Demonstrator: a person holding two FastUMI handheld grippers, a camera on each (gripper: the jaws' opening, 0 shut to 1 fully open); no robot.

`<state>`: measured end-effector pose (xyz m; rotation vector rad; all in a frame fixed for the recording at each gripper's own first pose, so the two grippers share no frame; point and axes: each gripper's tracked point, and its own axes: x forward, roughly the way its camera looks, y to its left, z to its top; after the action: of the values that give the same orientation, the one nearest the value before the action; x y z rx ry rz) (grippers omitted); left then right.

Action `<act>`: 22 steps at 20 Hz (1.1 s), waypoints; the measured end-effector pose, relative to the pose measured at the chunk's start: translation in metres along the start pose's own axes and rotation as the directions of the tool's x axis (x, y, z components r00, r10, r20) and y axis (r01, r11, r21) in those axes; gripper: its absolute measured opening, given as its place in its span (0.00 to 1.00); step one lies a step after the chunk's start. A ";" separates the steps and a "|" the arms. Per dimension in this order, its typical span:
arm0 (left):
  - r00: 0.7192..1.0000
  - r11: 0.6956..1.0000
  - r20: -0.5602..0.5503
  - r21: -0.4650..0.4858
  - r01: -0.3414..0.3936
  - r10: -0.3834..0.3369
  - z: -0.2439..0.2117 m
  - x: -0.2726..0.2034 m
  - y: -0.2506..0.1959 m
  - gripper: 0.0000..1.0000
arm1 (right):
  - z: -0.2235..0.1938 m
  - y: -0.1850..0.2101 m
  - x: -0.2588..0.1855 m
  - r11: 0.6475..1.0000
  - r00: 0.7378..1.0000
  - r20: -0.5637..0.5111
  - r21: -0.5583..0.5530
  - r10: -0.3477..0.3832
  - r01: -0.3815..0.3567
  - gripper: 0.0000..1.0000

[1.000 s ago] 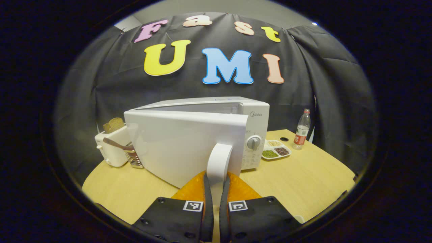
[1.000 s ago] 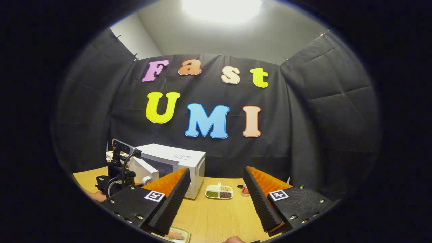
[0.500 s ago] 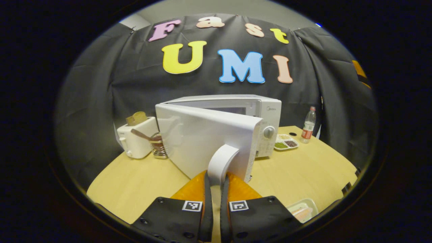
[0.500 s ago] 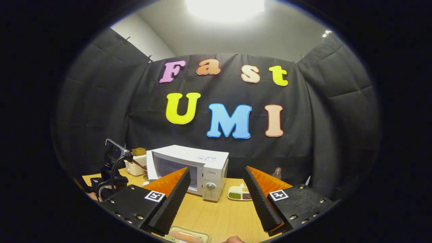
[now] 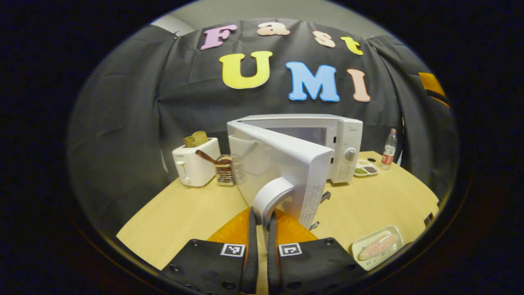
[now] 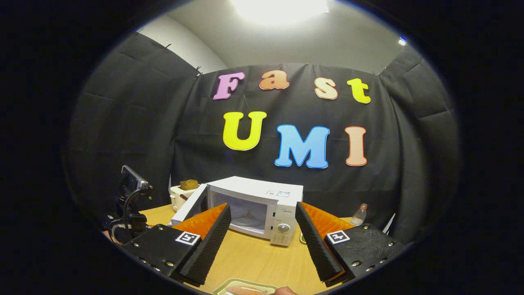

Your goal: Open the microwave oven with the left hand, put the food in, and close the microwave oven.

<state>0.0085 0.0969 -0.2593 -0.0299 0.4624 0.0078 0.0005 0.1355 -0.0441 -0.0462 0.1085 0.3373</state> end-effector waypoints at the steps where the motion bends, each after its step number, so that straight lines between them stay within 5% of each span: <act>1: 1.000 1.000 0.001 -0.007 -0.014 0.014 -0.001 -0.002 0.010 0.16 | -0.001 0.005 0.002 1.000 1.000 -0.002 -0.002 0.009 -0.009 0.96; 7: 1.000 1.000 0.017 -0.026 -0.016 0.016 -0.007 -0.008 0.046 0.16 | -0.008 0.035 0.013 0.998 0.998 -0.018 -0.008 0.056 -0.056 0.96; 14: 0.999 0.998 0.016 -0.059 -0.035 0.036 -0.012 -0.018 0.071 0.19 | -0.032 0.053 0.016 0.980 0.976 -0.096 -0.017 0.194 -0.196 0.97; 17: 0.990 0.990 0.030 -0.040 -0.135 0.136 -0.013 -0.037 0.085 0.24 | -0.052 0.047 0.021 0.966 0.953 -0.163 -0.003 0.254 -0.258 0.96; 22: 0.974 0.975 0.045 -0.035 -0.221 0.222 -0.011 -0.076 0.082 0.27 | -0.099 0.042 0.019 0.919 0.870 -0.309 0.030 0.383 -0.394 0.96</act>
<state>-0.0653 0.1787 -0.2380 -0.0069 0.4151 0.2345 -0.0051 0.1755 -0.1458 -0.1122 0.4289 0.7372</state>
